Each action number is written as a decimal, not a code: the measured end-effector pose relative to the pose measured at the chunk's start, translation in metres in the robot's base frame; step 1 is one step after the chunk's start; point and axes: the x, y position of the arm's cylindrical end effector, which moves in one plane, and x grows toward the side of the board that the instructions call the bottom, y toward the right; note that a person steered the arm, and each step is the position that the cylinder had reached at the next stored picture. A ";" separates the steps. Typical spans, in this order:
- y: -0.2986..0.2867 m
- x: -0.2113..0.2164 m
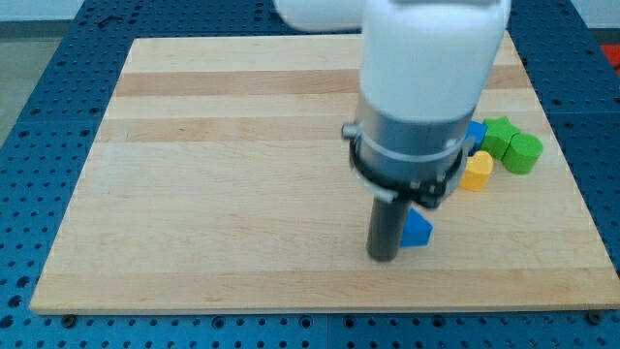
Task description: Slide blue triangle into the group of blocks
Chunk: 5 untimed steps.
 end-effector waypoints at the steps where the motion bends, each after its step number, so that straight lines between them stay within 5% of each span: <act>1: 0.005 -0.031; 5: 0.059 0.004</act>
